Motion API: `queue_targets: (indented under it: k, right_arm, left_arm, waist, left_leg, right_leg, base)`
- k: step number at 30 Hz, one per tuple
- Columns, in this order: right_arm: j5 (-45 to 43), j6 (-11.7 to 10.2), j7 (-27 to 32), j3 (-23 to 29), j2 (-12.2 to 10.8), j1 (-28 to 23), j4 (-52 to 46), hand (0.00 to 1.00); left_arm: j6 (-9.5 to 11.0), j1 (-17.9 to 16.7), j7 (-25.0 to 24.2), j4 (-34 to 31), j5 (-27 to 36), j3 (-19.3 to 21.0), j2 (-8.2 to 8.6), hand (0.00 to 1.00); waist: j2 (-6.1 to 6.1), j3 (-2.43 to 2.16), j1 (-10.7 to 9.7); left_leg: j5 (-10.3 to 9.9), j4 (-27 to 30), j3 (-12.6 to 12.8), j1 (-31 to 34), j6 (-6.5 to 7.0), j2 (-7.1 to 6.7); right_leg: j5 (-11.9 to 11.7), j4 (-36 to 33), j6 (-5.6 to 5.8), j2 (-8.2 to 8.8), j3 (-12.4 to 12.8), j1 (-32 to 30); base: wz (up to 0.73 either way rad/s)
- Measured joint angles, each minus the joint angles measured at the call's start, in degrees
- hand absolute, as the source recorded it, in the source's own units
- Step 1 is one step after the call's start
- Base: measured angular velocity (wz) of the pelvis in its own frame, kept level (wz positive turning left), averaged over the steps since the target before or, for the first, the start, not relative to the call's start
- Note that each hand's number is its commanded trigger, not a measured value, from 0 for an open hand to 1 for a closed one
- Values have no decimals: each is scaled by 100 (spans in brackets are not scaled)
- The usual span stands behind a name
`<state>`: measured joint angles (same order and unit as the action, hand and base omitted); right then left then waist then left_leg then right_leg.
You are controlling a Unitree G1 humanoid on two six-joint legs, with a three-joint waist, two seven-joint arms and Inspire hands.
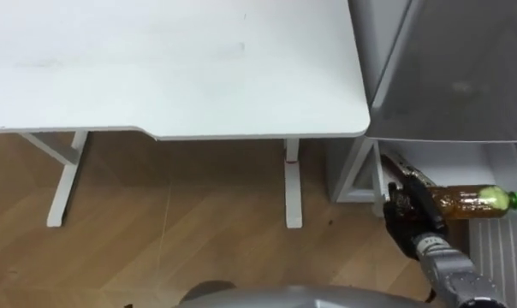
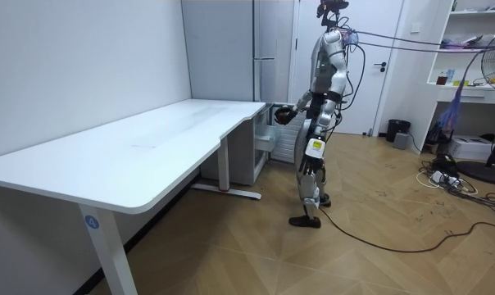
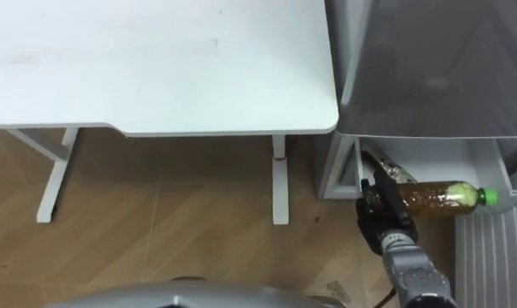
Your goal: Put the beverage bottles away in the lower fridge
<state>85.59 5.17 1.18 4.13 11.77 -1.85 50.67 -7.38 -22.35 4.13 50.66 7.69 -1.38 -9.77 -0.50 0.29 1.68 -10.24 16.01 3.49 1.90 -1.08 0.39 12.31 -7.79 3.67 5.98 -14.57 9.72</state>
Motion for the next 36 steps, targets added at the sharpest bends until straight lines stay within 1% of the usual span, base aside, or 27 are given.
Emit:
queue_targets:
  k: [1, 2, 3, 4, 6, 8, 9, 12, 14, 16, 17, 19, 21, 24, 27, 28, 29, 30, 32, 36]
  right_arm:
    - [6, 5, 1, 5, 12, 70, 82, 100]
    - [43, 35, 15, 10, 72, 149, 149, 100]
    - [86, 79, 26, 25, 135, 275, 264, 100]
    - [126, 84, 62, 55, 149, 344, 303, 100]
    - [289, 73, 122, 227, 158, 567, 369, 100]
    - [288, 75, 132, 240, 187, 839, 608, 100]
    - [301, 82, 136, 297, 197, 1005, 736, 100]
    - [472, 111, 142, 452, 218, 1403, 945, 100]
    - [501, 136, 187, 450, 275, 1571, 992, 100]
    - [486, 205, 185, 455, 360, 1781, 1208, 100]
    - [438, 272, 180, 455, 423, 1842, 1350, 100]
    - [435, 303, 183, 508, 519, 1984, 1578, 100]
    - [432, 329, 180, 520, 628, 2119, 1679, 100]
    - [454, 364, 185, 575, 695, 2272, 1867, 100]
    - [462, 372, 188, 609, 712, 2391, 1886, 100]
    - [463, 374, 188, 609, 719, 2424, 1891, 100]
    - [467, 374, 192, 605, 720, 2476, 1896, 100]
    - [471, 386, 200, 598, 720, 2538, 1897, 100]
    - [508, 382, 246, 602, 732, 2643, 1907, 100]
    - [625, 369, 386, 603, 778, 2846, 1995, 100]
  left_arm:
    - [-29, 3, -12, 0, -24, 1, -2, 0]
    - [-89, 58, -39, -3, -133, -4, -2, 0]
    - [-111, 121, -63, -2, -162, -15, -3, 0]
    - [-132, 143, -69, -2, -161, -32, -9, 0]
    - [-153, 255, -82, -13, -171, -69, -40, 0]
    - [-165, 333, -81, -14, -271, -65, -74, 0]
    - [-177, 451, -81, -13, -346, -64, -81, 0]
    - [-178, 731, -83, -7, -343, -73, -107, 0]
    - [-178, 843, -99, -1, -343, -186, -176, 0]
    - [-176, 870, -142, -3, -346, -207, -236, 0]
    - [-177, 875, -167, -1, -348, -202, -273, 0]
    - [-193, 874, -247, -9, -352, -203, -279, 0]
    - [-209, 924, -271, -10, -351, -212, -284, 0]
    - [-218, 1052, -272, 11, -349, -283, -291, 0]
    - [-161, 1079, -272, 12, -329, -334, -317, 0]
    - [-154, 1090, -277, 21, -328, -335, -317, 0]
    - [-143, 1098, -286, 44, -325, -347, -336, 0]
    - [-143, 1099, -317, 66, -325, -414, -390, 0]
    - [-140, 1104, -336, 112, -333, -456, -432, 0]
    - [-151, 1105, -316, 262, -334, -572, -441, 0]
  waist:
    - [-1, -2, -23]
    - [-17, 4, -19]
    - [-44, 4, -17]
    - [-58, -1, -24]
    - [-93, 4, -43]
    - [-87, 21, -62]
    - [-76, 33, -72]
    - [-52, 50, -130]
    - [-53, 53, -122]
    - [-33, 65, -134]
    - [-1, 83, -126]
    - [2, 86, -115]
    - [-4, 85, -73]
    - [2, 89, -10]
    - [14, 96, 20]
    - [23, 102, 29]
    - [65, 129, 68]
    - [109, 155, 135]
    - [149, 180, 180]
    - [165, 187, 255]
  left_leg:
    - [0, 45, -51, 58, 0, -13]
    - [0, 106, -106, 168, 2, -24]
    - [10, 144, -123, 291, 18, -23]
    - [21, 149, -126, 350, 32, -23]
    - [49, 171, -135, 537, 61, -26]
    - [59, 188, -150, 633, 64, -26]
    - [73, 193, -162, 697, 68, -29]
    - [118, 225, -201, 956, 76, -35]
    - [128, 248, -208, 1083, 79, -35]
    - [129, 251, -208, 1160, 81, -36]
    - [129, 254, -216, 1190, 81, -35]
    - [129, 280, -232, 1299, 81, -36]
    - [150, 302, -234, 1477, 80, -19]
    - [227, 217, -213, 1559, 88, -28]
    - [330, 148, -207, 1712, 91, -29]
    - [355, 137, -200, 1755, 94, -28]
    - [395, 120, -168, 1826, 88, -17]
    - [420, 129, -130, 1911, 82, 0]
    - [478, 151, -126, 2078, 73, 22]
    - [577, 153, -133, 2324, 78, 35]
  right_leg:
    - [16, -10, 1, -3, -5, -17]
    - [36, -44, -6, -5, 3, -114]
    - [39, -111, -9, -6, -1, -227]
    - [38, -134, -9, -5, -5, -286]
    - [36, -234, -11, 5, -3, -489]
    - [36, -293, -12, 4, 4, -593]
    - [36, -300, -12, 4, 3, -656]
    - [38, -391, -17, 5, 1, -907]
    - [37, -411, -20, 5, 6, -1045]
    - [36, -439, -22, 6, 15, -1132]
    - [36, -457, -22, 5, 1, -1165]
    - [34, -501, -23, 8, -29, -1240]
    - [31, -607, -29, 18, -107, -1503]
    - [29, -673, -32, 52, -183, -1664]
    - [29, -868, -35, 96, -237, -1919]
    - [29, -917, -36, 104, -235, -1992]
    - [38, -967, -62, 107, -201, -2133]
    - [55, -1038, -109, 107, -159, -2274]
    - [59, -1110, -150, 96, -153, -2425]
    - [56, -1184, -186, 95, -146, -2735]
  base:
    - [28]
    - [24]
    - [18]
    - [8]
    - [5]
    - [4]
    - [6]
    - [9]
    - [0]
    - [0]
    - [5]
    - [3]
    - [-4]
    - [-3]
    - [-3]
    - [-6]
    - [-14]
    - [-16]
    - [-5]
    - [2]
